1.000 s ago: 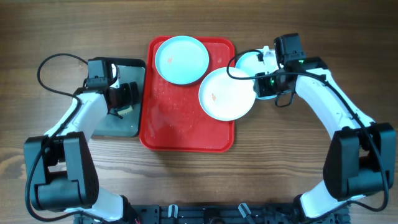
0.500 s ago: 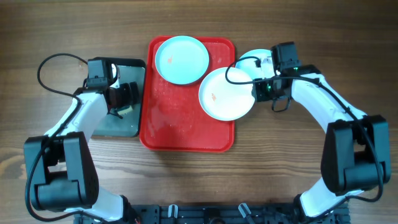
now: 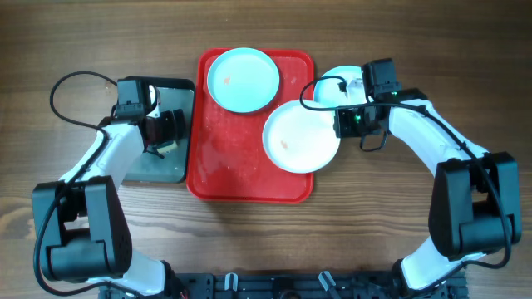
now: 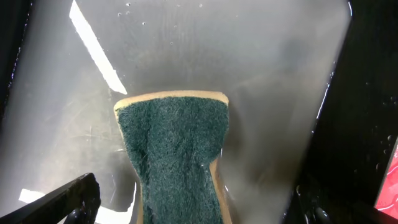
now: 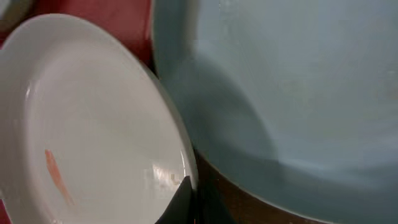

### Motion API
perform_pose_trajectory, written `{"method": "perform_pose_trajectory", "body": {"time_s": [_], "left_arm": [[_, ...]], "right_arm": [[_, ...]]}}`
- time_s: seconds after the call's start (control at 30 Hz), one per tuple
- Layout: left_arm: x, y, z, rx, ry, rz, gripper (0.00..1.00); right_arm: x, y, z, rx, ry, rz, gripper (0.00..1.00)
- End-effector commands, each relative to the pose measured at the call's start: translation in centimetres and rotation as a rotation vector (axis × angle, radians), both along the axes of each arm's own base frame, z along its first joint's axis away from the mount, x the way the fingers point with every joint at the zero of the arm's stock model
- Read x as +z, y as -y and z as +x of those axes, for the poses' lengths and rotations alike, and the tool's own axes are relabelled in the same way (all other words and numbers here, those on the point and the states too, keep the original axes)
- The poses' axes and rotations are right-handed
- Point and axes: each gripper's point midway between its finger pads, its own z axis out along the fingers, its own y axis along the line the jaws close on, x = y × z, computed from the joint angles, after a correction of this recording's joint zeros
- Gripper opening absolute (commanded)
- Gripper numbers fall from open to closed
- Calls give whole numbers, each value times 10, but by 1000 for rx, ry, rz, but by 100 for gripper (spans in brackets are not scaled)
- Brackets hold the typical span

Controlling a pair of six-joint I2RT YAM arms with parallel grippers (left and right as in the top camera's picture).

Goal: Clean dirty plates on tray and stack at the side

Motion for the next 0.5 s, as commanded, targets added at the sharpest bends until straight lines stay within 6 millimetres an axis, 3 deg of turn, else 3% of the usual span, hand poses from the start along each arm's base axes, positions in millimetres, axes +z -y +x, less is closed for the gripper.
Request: {"method": "perform_pose_trajectory", "body": {"time_s": [0.0,0.2,0.47], "left_arm": [[5,0,0,-2,15,-6,100],[5,0,0,-2,14,-6,100],[4,0,0,-2,14,-6,100]], "right_arm": [[6,-37,-13,7,-77,164,4],[6,-80,-30,8,-121,173,4],[-7,-103,-41,-104,-95,-1,4]]}}
